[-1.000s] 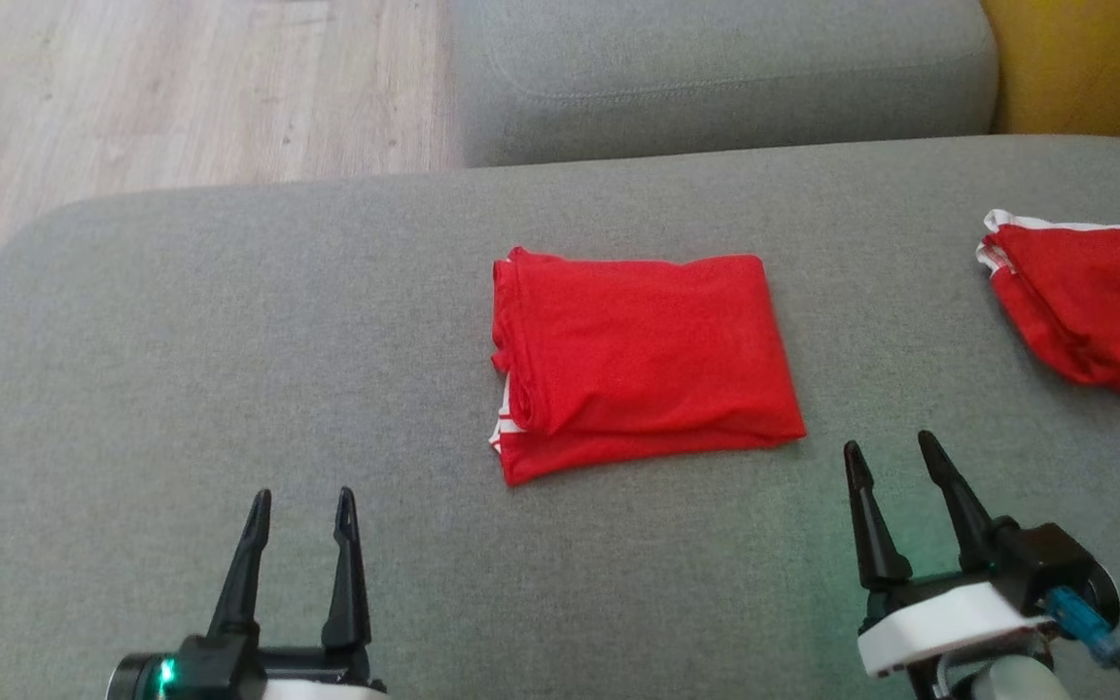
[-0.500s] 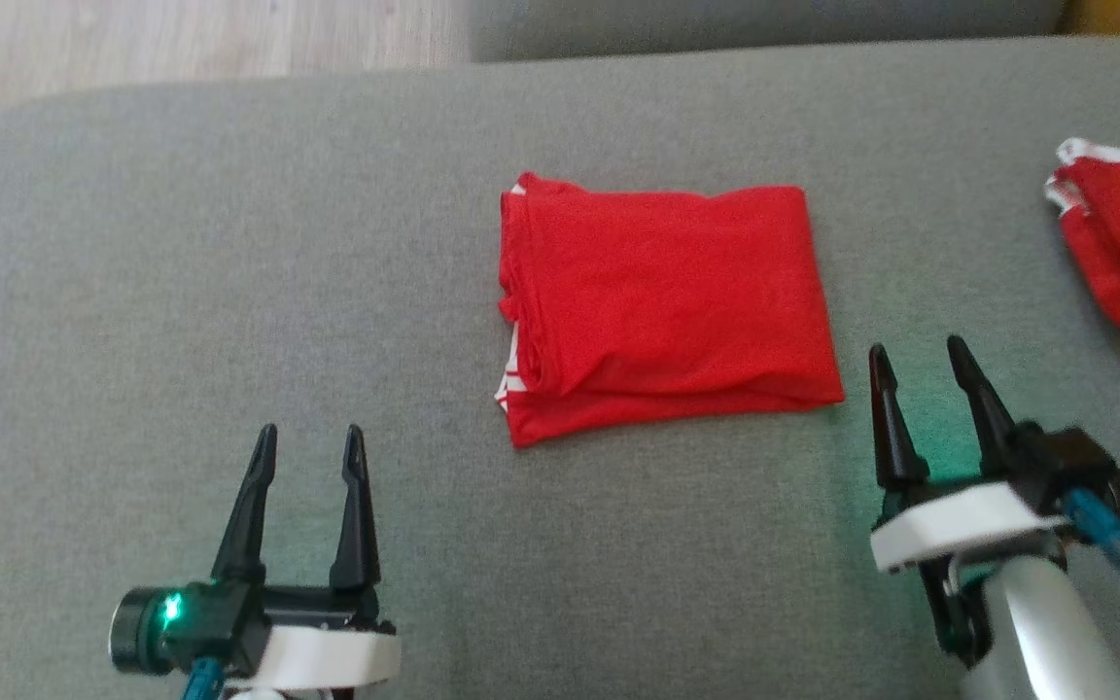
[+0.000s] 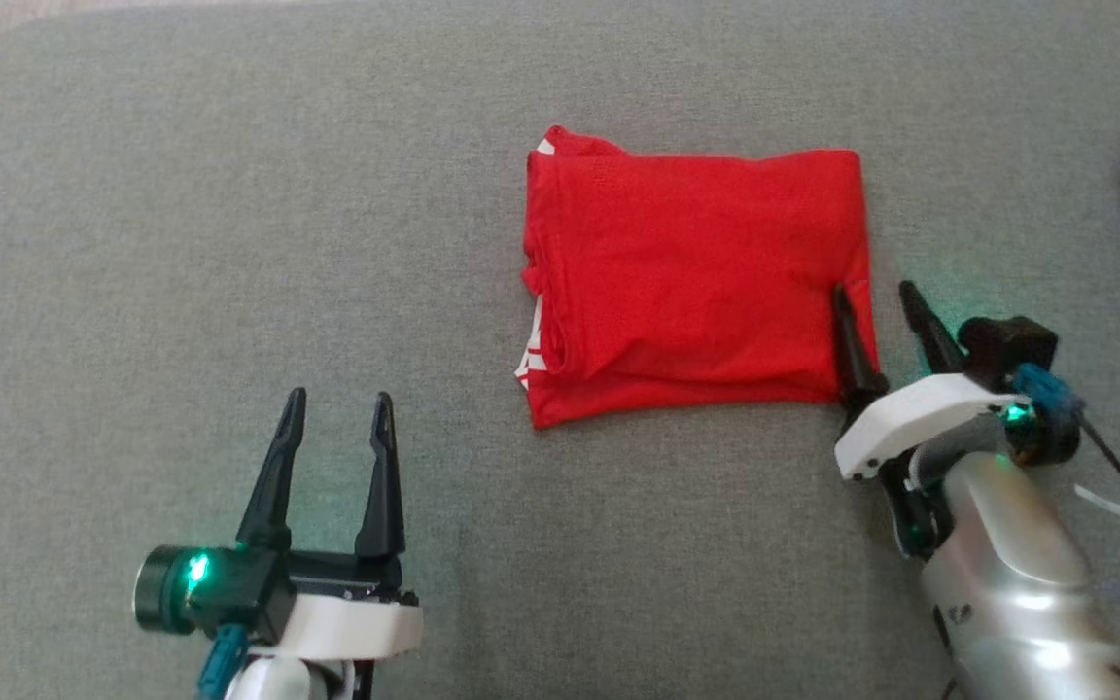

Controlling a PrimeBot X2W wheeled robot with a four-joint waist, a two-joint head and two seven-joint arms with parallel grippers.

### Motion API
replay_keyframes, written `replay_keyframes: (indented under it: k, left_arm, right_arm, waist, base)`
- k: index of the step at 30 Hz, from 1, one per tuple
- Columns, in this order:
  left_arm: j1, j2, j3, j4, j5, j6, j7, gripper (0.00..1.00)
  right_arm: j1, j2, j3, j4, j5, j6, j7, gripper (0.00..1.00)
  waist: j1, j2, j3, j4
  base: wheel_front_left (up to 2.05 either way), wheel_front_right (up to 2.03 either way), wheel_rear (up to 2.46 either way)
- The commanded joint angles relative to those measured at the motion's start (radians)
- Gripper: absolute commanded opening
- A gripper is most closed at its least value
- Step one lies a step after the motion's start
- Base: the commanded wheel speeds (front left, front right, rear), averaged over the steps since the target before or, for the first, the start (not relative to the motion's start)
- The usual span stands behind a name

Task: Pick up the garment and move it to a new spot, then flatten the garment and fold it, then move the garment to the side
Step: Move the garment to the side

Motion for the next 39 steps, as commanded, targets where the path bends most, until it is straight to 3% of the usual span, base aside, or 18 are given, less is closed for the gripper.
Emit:
replay_keyframes:
  k: [1, 2, 3, 4, 9, 13, 23, 32, 33, 34, 39]
  left_arm:
    - [-0.027, -0.001, 0.022, -0.027, 0.002, 0.0, -0.005, 1.0]
    - [-0.028, -0.001, 0.019, -0.026, 0.003, 0.0, -0.005, 1.0]
    - [-0.028, -0.001, 0.018, -0.026, 0.002, 0.001, -0.005, 1.0]
    - [-0.027, -0.001, 0.018, -0.027, 0.002, 0.002, -0.005, 1.0]
    - [-0.015, -0.001, 0.033, -0.033, 0.005, 0.005, -0.005, 1.0]
    - [-0.023, -0.001, 0.045, -0.04, 0.015, -0.003, -0.005, 1.0]
    - [-0.08, -0.001, 0.063, -0.043, 0.053, -0.031, -0.005, 1.0]
    - [-0.145, -0.001, 0.06, -0.04, 0.064, -0.046, -0.005, 1.0]
    - [-0.152, -0.001, 0.059, -0.04, 0.063, -0.046, -0.005, 1.0]
    - [-0.158, -0.001, 0.06, -0.04, 0.06, -0.045, -0.005, 1.0]
    - [-0.173, -0.001, 0.07, -0.058, 0.019, -0.028, -0.005, 1.0]
  right_arm:
    - [-0.018, 0.004, 0.033, -0.004, 0.01, -0.001, 0.005, 1.0]
    - [-0.027, 0.005, 0.049, 0.029, 0.02, -0.001, 0.018, 0.81]
    - [-0.035, 0.006, 0.07, 0.051, 0.029, -0.001, 0.021, 0.36]
    - [-0.042, 0.007, 0.082, 0.067, 0.038, -0.001, 0.017, 0.0]
    - [-0.065, -0.01, 0.096, 0.09, 0.032, -0.001, -0.015, 0.0]
    - [-0.086, -0.07, 0.08, 0.052, -0.041, -0.001, -0.025, 0.0]
    - [-0.115, -0.232, -0.03, -0.208, -0.194, -0.001, -0.026, 0.0]
    - [-0.143, -0.377, -0.214, -0.382, -0.273, -0.001, 0.014, 0.0]
    - [-0.143, -0.387, -0.247, -0.397, -0.285, -0.001, 0.021, 0.45]
    - [-0.142, -0.388, -0.279, -0.415, -0.299, -0.001, 0.028, 1.0]
    - [-0.081, -0.315, -0.345, -0.521, -0.372, -0.001, 0.037, 1.0]
  waist:
    - [-0.0002, 0.0, -0.002, 0.003]
    - [-0.0002, 0.0, -0.003, 0.005]
    - [-0.0002, 0.0, -0.004, 0.007]
    - [-0.0002, 0.0, -0.004, 0.007]
    - [-0.0002, 0.0, 0.003, -0.029]
    - [-0.0002, 0.0, 0.026, -0.099]
    - [-0.0002, 0.0, 0.114, -0.235]
    - [-0.0002, 0.0, 0.198, -0.264]
    - [-0.0002, 0.0, 0.204, -0.262]
    - [-0.0002, 0.0, 0.208, -0.26]
    - [-0.0002, 0.0, 0.198, -0.247]
  base:
    - [0.0, 0.0, 0.0]
    - [0.0, 0.0, 0.0]
    - [0.0, 0.0, 0.0]
    - [0.0, 0.0, 0.0]
    - [0.0, 0.0, 0.0]
    - [0.0, 0.0, 0.0]
    - [0.0, 0.0, 0.0]
    - [0.0, 0.0, 0.0]
    - [0.0, 0.0, 0.0]
    - [0.0, 0.0, 0.0]
    - [0.0, 0.0, 0.0]
